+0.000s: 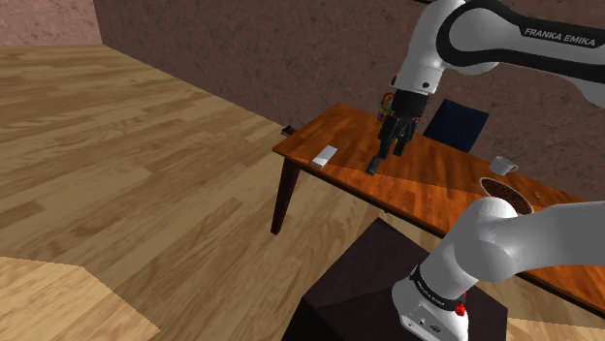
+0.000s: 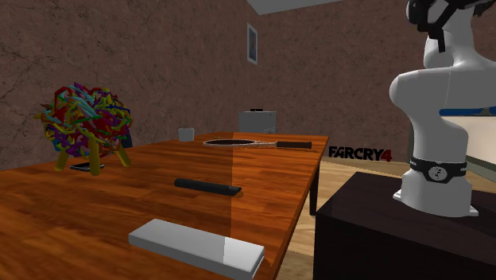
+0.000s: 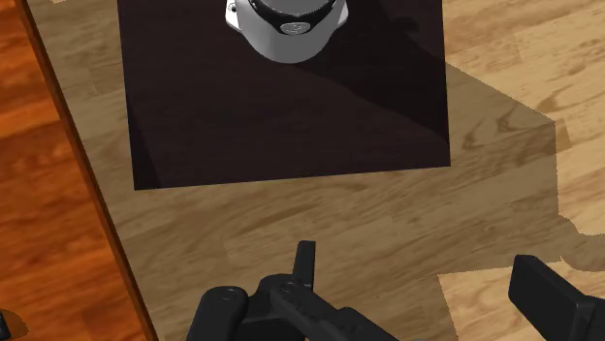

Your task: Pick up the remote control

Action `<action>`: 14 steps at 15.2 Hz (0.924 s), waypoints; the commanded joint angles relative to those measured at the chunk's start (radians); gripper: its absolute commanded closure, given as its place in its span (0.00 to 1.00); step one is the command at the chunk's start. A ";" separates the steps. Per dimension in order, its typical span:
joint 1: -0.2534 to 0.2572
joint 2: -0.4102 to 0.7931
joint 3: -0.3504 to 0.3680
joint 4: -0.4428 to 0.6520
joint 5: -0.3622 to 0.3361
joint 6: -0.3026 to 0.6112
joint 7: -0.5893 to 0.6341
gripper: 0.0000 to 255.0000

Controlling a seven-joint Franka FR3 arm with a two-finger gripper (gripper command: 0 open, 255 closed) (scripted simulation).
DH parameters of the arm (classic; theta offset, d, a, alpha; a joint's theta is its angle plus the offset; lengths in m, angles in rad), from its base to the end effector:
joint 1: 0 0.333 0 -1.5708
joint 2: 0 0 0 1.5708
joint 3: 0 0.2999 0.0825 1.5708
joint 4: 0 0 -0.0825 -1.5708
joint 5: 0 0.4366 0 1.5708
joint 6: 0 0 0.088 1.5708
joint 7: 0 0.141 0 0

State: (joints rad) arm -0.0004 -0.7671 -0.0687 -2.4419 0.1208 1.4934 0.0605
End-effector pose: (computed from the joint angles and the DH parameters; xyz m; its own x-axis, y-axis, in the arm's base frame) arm 0.3555 -0.0074 0.4896 0.9776 -0.0906 -0.1901 -0.1211 -0.9803 -0.1558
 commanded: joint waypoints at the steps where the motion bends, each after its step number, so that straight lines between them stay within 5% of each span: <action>1: 0.000 0.000 0.000 0.000 0.000 0.000 0.000 0.00; 14: -0.085 0.418 0.006 0.075 -0.016 0.399 0.173 0.00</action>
State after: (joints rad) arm -0.0789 -0.3831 -0.0615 -2.3824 0.1075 1.8684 0.2189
